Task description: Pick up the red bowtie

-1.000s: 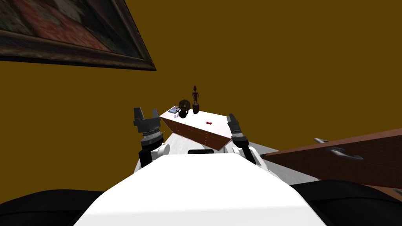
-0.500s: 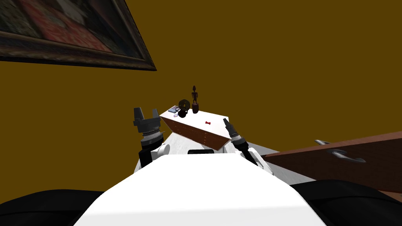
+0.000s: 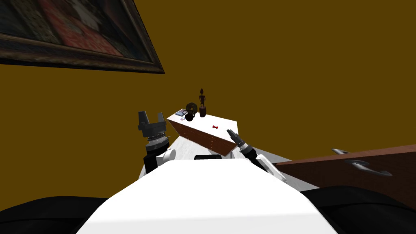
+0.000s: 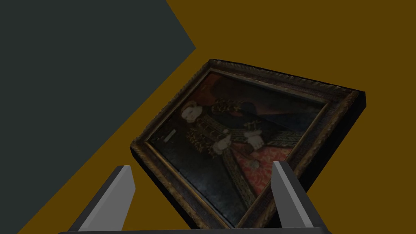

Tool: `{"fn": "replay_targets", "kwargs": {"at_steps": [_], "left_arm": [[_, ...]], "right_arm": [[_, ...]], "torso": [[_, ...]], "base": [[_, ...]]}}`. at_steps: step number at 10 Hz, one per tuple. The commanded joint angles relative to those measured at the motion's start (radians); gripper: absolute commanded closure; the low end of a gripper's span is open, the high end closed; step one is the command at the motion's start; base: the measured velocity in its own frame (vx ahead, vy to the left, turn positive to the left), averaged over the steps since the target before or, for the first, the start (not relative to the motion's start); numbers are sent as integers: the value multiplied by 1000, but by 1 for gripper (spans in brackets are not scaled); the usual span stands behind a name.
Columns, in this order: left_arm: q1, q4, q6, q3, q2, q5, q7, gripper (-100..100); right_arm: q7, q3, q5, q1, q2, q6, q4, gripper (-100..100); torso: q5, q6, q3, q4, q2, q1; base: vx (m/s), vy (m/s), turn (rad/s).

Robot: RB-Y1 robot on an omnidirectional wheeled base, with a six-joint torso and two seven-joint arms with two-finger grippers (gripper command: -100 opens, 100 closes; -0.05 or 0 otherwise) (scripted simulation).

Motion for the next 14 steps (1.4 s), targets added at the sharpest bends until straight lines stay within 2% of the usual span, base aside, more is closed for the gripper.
{"fn": "replay_targets", "kwargs": {"at_steps": [1,2,3,4,5,6,7,8,9,10,11,12,13,14], "left_arm": [[0,0,0,0,0,0,0,0],[0,0,0,0,0,0,0,0],[0,0,0,0,0,0,0,0],[0,0,0,0,0,0,0,0],[0,0,0,0,0,0,0,0],[0,0,0,0,0,0,0,0],[0,0,0,0,0,0,0,0],[0,0,0,0,0,0,0,0],[0,0,0,0,0,0,0,0],[0,0,0,0,0,0,0,0],[0,0,0,0,0,0,0,0],[0,0,0,0,0,0,0,0],[0,0,0,0,0,0,0,0],[0,0,0,0,0,0,0,0]], "right_arm": [[-3,5,30,1,-30,-6,15,-100],[-2,15,69,4,-71,-21,55,-100],[-2,15,78,4,-72,-21,55,-100],[-2,25,122,6,-108,-35,96,-100],[-2,25,126,6,-114,-35,96,-100],[-3,35,170,6,-150,-48,139,-100],[-3,35,175,6,-156,-48,139,-100],[-3,43,217,6,-197,-60,173,-100],[-3,43,225,6,-197,-60,183,-100],[-4,50,265,5,-233,-71,229,-100],[-4,50,274,5,-237,-71,229,-100],[-5,55,314,2,-276,-80,261,-100],[-5,55,323,2,-276,-80,276,-100],[-7,60,362,-1,-314,-89,309,-100]], "torso": [[0,0,0,0,0,0],[0,0,0,0,0,1],[0,0,0,0,0,1],[0,0,0,0,0,2],[0,0,0,0,0,2],[0,0,0,0,-1,2],[1,0,0,0,-1,2],[1,0,-1,0,-1,2],[1,0,-1,0,-1,2],[1,0,-1,0,-1,3],[1,0,-1,0,-2,3],[1,1,-1,0,-2,3],[1,0,-1,0,-2,4],[1,0,-1,0,-2,4]], "base": [[-6,-21,49],[-6,-14,86],[-5,-10,68],[-4,-5,150],[-3,-8,53],[0,-1,116],[1,-2,74],[5,6,146],[5,4,109],[9,14,181],[11,9,73],[19,22,154],[15,19,103],[20,29,195]]}}
